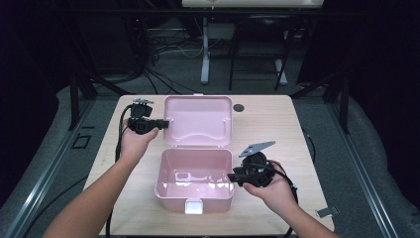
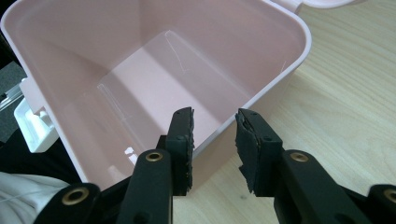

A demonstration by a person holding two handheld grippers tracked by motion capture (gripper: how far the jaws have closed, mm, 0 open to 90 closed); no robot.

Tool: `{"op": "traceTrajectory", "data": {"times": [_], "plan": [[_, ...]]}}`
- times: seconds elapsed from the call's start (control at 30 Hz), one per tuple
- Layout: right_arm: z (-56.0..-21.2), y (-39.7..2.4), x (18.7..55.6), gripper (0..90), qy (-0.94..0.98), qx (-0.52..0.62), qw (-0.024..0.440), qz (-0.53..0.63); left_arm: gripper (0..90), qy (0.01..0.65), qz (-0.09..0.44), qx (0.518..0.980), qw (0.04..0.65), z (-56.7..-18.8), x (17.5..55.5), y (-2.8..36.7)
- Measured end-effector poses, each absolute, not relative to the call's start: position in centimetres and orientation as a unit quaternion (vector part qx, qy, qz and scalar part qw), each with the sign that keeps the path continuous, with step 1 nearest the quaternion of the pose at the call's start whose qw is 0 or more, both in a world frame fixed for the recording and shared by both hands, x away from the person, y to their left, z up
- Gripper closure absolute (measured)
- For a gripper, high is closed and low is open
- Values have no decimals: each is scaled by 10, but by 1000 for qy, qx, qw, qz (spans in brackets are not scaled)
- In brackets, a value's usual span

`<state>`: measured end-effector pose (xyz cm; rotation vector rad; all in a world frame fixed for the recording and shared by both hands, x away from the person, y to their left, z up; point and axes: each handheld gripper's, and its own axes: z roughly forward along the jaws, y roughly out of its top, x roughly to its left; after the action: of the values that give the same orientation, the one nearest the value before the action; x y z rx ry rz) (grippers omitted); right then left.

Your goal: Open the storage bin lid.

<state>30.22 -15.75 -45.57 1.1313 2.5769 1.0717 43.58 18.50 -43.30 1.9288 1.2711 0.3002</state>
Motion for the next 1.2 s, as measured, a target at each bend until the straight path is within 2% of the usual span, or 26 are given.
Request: {"op": "traceTrajectory", "data": {"times": [0.2,0.5,1.2], "plan": [[-456,-158,302,671,854,375,66,356,817,507,126,761,385,-437,436,183],[-456,-158,302,671,854,374,64,356,827,520,105,752,391,-444,439,187],[-456,-158,302,673,852,377,66,358,827,530,92,749,386,-445,441,188]]}}
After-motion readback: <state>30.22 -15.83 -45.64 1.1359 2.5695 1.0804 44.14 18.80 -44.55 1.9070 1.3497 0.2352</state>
